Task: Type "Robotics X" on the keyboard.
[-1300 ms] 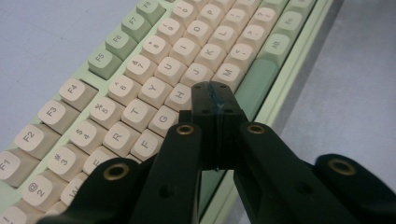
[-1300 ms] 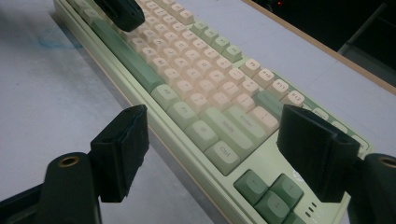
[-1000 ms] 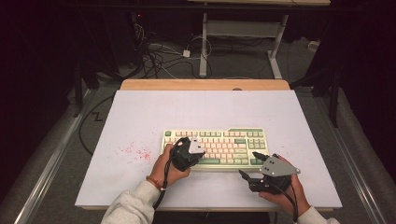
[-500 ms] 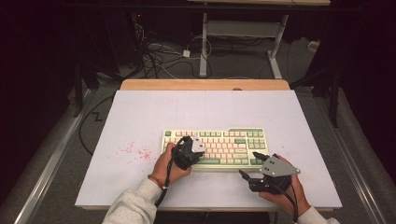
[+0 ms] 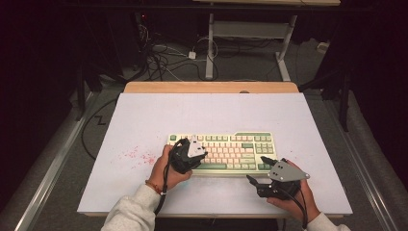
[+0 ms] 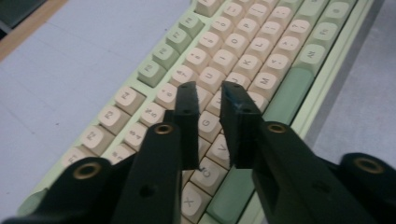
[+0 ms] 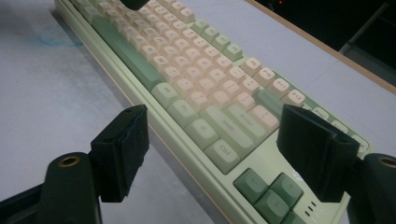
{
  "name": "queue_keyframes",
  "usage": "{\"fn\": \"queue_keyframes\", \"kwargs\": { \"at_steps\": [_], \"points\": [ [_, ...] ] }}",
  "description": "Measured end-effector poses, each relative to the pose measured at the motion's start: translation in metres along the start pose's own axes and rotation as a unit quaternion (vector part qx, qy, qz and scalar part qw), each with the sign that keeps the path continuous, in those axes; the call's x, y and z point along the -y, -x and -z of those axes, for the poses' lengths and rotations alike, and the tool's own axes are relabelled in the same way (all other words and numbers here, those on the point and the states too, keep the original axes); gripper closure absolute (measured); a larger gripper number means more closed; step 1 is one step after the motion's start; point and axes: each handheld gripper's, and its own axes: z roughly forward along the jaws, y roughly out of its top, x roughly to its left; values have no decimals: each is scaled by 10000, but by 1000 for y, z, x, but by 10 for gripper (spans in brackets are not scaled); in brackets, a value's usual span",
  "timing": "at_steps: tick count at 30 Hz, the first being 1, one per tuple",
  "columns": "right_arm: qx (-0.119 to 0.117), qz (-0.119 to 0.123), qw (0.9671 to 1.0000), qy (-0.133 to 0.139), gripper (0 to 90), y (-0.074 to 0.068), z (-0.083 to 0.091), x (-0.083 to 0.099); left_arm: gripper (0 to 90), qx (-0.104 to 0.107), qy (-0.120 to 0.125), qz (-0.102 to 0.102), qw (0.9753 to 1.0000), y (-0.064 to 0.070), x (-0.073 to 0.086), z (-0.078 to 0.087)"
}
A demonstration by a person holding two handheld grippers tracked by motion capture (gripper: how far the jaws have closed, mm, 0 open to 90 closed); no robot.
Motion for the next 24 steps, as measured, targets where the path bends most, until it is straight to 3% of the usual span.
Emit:
{"fn": "queue_keyframes", "kwargs": {
  "at_steps": [5,8,13,18,24],
  "points": [
    [2,0,10000,-4,260,0,0,0,611,-216,112,-29,9997,-1,4,6],
    [7,1,10000,-2,260,0,0,0,551,-256,298,16,9992,-2,6,10],
    [24,9,10000,-16,262,1,-1,0,377,-407,441,35,9982,0,10,17],
    [20,17,10000,-7,262,1,-1,0,268,-545,499,-126,9972,3,15,21],
    [31,5,10000,1,266,1,-1,-1,208,-626,581,-250,9960,5,23,28]
  ]
}}
